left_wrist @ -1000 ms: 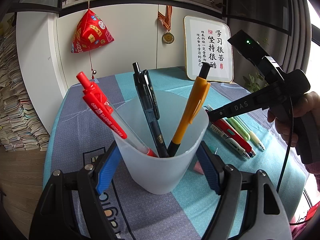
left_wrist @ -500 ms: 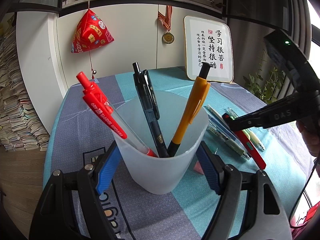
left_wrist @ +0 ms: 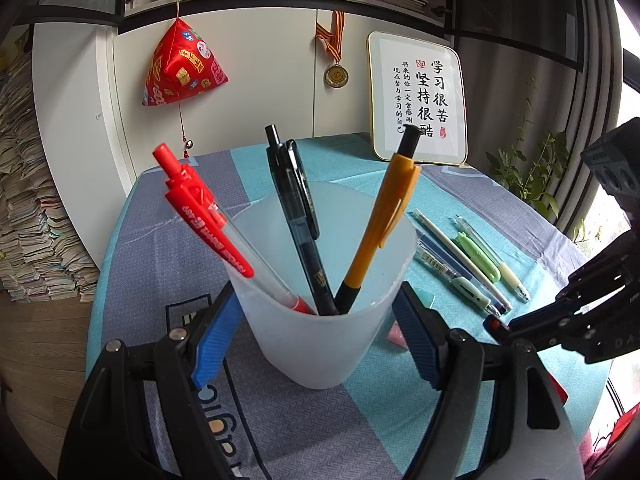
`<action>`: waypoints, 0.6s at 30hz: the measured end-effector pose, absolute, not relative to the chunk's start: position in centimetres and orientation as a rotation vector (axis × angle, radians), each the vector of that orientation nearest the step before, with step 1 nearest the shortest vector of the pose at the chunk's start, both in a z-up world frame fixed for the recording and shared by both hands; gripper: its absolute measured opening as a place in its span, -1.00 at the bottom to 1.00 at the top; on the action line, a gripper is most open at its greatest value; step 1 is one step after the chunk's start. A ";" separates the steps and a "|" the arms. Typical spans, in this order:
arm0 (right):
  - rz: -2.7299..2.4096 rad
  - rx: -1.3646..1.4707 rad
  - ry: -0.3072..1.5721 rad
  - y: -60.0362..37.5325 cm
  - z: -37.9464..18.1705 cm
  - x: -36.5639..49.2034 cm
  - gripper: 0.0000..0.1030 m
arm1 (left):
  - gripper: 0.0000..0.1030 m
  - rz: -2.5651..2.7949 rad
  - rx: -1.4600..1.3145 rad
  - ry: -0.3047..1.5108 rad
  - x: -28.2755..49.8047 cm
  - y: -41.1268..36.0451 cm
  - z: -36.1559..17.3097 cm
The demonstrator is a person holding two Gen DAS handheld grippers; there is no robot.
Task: Organize stationery
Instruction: 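Move the right tool over the red marker and grasp it, then lift the red marker with the right tool and drop it into the cup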
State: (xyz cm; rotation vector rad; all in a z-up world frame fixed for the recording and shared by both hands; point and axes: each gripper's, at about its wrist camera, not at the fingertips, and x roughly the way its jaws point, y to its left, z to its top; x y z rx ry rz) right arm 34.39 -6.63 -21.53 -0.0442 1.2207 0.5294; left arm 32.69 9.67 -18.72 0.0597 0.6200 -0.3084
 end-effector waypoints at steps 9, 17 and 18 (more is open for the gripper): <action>0.453 -0.218 1.185 -3.9 -22.4 34.4 -0.43 | 0.46 -0.308 0.060 0.620 32.7 9.7 -18.7; 0.460 -0.265 1.168 -2.4 -22.5 35.4 -0.71 | 0.46 -0.308 0.060 0.620 32.7 9.7 -18.7; 0.462 -0.263 1.165 -2.3 -22.4 35.3 -0.72 | 0.46 -0.308 0.060 0.620 32.7 9.7 -18.7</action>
